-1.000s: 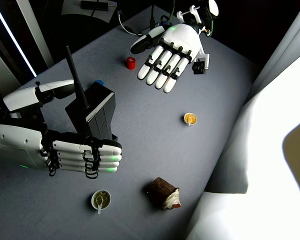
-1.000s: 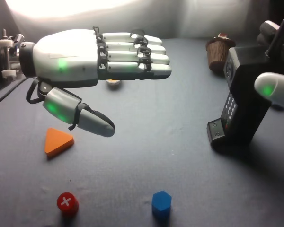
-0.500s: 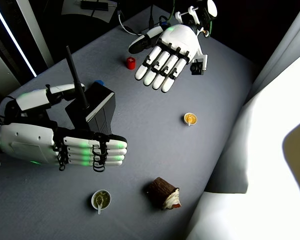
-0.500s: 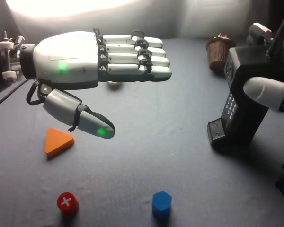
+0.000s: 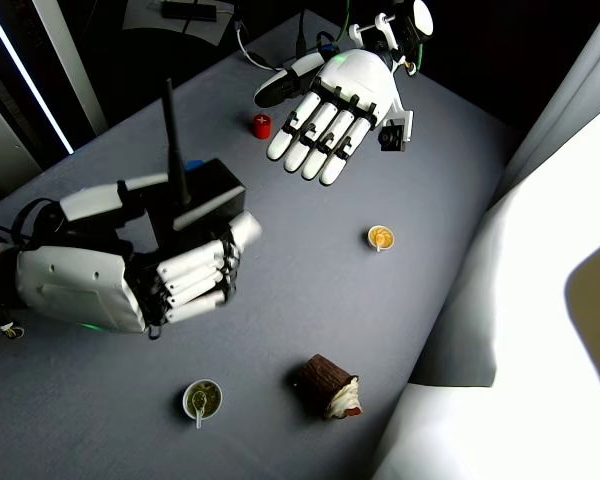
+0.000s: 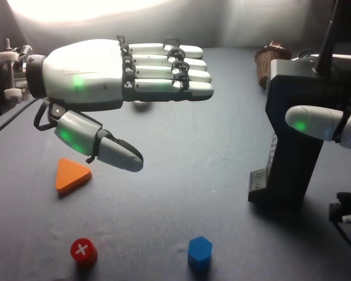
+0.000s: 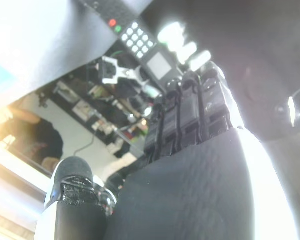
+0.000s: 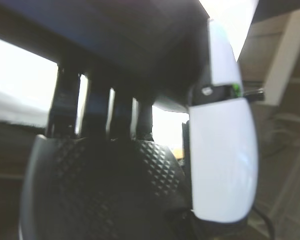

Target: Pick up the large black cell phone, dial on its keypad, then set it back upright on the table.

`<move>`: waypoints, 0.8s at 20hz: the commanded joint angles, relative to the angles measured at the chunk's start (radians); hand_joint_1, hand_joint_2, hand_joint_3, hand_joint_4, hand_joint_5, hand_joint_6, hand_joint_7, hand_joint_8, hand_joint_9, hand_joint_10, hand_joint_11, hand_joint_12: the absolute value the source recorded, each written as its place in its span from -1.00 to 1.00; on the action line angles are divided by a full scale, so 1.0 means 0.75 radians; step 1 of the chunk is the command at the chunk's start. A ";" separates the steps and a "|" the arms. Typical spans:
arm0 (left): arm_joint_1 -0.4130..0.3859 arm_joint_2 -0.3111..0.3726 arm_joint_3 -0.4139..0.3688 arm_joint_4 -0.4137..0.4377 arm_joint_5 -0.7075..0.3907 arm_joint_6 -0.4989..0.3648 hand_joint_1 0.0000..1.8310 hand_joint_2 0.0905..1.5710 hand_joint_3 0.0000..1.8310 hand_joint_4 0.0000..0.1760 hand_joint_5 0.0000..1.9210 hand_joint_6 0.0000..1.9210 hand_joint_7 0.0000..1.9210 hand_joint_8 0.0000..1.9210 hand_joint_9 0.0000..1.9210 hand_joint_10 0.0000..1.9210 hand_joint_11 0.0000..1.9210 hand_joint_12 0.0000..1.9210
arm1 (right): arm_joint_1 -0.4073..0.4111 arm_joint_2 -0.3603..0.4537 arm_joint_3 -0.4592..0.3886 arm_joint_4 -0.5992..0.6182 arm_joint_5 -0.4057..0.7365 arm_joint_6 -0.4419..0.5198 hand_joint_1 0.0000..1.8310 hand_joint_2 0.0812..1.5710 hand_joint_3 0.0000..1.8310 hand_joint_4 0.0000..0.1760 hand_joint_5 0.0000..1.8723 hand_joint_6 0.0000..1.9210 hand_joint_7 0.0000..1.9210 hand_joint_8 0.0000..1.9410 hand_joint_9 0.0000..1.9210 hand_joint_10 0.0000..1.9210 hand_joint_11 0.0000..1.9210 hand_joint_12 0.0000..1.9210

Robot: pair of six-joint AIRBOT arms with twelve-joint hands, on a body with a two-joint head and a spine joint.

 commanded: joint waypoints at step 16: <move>-0.024 0.014 -0.010 -0.183 -0.059 0.023 -0.89 0.47 -1.00 -1.00 -0.87 -1.00 -0.84 -1.00 -0.87 -1.00 -1.00 -0.72 | 0.009 0.106 -0.032 -0.094 0.326 -0.002 0.62 0.39 -1.00 -1.00 0.09 -0.33 -0.07 0.05 -0.10 0.30 -0.08 0.64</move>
